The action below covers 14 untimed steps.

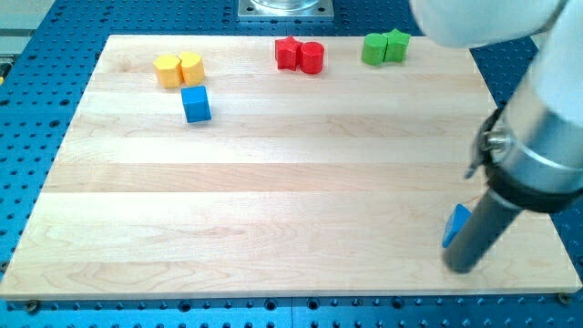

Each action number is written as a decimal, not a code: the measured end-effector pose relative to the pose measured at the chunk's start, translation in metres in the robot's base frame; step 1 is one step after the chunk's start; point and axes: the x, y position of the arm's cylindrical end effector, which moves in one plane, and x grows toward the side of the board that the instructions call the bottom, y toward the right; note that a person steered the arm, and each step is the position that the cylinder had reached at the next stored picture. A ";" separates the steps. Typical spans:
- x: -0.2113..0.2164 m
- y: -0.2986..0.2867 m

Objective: Push cube into triangle

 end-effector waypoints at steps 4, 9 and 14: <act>-0.214 -0.348; -0.115 -0.164; -0.053 -0.042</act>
